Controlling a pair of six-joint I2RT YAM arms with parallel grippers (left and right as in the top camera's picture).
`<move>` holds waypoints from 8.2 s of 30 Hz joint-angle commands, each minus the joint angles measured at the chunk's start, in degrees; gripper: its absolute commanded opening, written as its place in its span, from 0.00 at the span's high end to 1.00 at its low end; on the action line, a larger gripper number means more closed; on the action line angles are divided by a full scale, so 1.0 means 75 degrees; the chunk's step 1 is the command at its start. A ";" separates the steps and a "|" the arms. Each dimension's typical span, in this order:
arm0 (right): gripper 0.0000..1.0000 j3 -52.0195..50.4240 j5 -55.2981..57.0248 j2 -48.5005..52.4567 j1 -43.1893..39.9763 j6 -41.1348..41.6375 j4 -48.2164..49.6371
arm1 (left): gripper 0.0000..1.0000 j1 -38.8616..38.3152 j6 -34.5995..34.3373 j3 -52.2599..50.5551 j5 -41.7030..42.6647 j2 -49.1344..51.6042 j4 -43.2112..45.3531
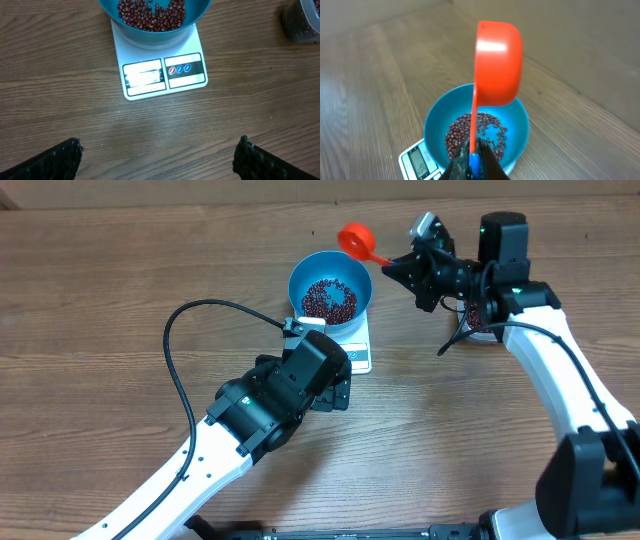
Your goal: Scoop item into bowl and weigh 150g on scale
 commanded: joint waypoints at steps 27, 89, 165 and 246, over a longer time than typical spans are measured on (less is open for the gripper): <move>0.96 -0.0050 0.6505 -0.1594 -0.1897 0.2559 -0.4089 | 0.00 -0.0015 -0.0096 0.0023 -0.0079 0.0029 0.0015; 0.96 -0.0414 0.3477 0.1166 -0.2483 0.1743 -0.3917 | 0.00 -0.0015 -0.0096 0.0023 -0.0079 0.0029 0.0015; 0.96 -0.0414 -0.0289 0.2151 -0.4304 0.1751 -0.3174 | 0.00 -0.0015 -0.0096 0.0023 -0.0079 0.0029 0.0012; 0.96 -0.0414 -0.5053 0.2154 -0.4313 0.1690 -0.4147 | 0.00 -0.0015 -0.0096 0.0023 -0.0079 0.0029 0.0012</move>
